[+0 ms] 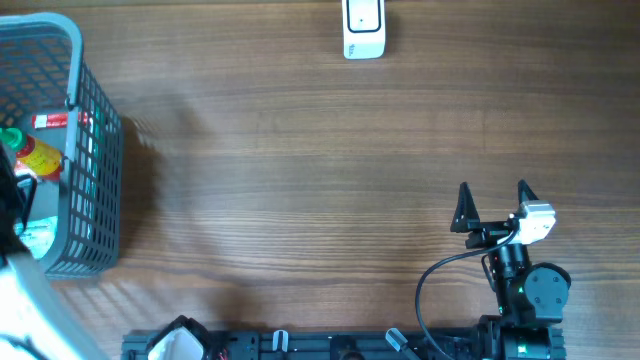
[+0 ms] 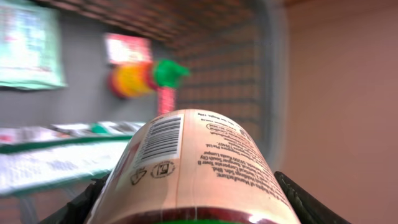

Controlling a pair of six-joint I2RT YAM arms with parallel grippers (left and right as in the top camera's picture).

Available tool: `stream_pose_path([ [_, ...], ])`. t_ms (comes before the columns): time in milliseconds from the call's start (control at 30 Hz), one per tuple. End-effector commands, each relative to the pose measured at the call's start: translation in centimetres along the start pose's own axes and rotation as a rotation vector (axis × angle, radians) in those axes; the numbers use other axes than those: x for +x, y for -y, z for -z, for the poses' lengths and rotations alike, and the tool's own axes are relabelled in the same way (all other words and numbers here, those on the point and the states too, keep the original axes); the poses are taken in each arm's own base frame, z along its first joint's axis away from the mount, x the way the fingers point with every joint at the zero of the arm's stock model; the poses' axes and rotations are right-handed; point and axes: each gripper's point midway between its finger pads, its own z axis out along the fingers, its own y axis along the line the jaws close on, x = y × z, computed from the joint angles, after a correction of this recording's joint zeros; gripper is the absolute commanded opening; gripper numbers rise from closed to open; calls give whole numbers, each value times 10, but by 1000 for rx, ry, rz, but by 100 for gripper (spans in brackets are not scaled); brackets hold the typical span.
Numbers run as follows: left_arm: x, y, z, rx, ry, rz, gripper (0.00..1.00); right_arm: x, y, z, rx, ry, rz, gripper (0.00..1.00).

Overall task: Scan the item barcode
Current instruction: 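Reach left gripper into basket and grasp the green-lidded jar, then carry the jar with left gripper and set it on table center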

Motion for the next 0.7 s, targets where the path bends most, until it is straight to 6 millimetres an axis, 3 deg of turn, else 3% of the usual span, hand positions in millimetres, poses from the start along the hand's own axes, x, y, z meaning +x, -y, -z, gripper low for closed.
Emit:
stream_pose_path([
  [0, 39, 36, 51, 222, -153, -45, 52, -1, -1, 0, -5, 6, -1, 100],
  [133, 108, 52, 72, 306, -373, -163, 51, -1, -1, 0, -5, 6, -1, 100],
  [300, 188, 46, 69, 253, -550, -335, 50, -1, -1, 0, -5, 6, -2, 100],
  [433, 271, 14, 51, 81, -639, -521, 50, -1, -1, 0, -5, 6, -1, 100],
  [500, 302, -3, 42, 0, -654, -566, 50, -1, -1, 0, -5, 6, -1, 100],
  [667, 394, -62, 18, -220, -707, -664, 51, -1, -1, 0, -5, 6, -2, 100],
])
